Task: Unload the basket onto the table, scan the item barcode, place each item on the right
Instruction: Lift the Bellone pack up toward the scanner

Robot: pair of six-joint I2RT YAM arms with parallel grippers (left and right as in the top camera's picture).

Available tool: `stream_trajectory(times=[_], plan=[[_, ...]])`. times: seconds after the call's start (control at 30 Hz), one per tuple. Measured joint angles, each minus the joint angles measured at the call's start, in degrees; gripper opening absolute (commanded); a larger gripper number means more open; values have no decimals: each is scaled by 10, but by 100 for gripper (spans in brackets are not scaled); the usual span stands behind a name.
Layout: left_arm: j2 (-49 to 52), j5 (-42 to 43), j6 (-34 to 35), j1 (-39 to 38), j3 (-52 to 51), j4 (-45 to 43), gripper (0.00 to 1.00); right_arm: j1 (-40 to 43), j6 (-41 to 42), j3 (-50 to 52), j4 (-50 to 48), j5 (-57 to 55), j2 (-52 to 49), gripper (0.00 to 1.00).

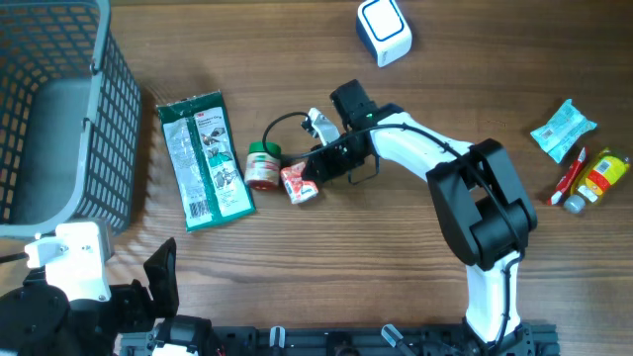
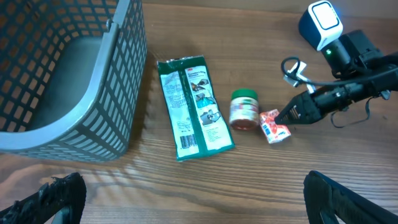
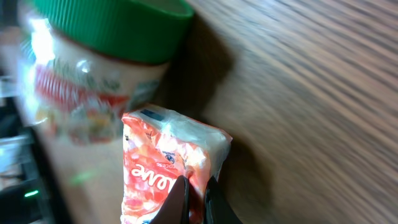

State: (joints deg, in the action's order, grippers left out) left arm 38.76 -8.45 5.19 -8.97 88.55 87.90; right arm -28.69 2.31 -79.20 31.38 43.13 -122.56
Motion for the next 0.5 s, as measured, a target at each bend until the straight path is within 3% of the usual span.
stream_trajectory(times=[0.23,0.5], plan=[[0,0,0,0,0,0,100,58,-11,0,-7,220,-1,4],[0,0,0,0,0,0,100,202,-24,0,-6,386,27,4]])
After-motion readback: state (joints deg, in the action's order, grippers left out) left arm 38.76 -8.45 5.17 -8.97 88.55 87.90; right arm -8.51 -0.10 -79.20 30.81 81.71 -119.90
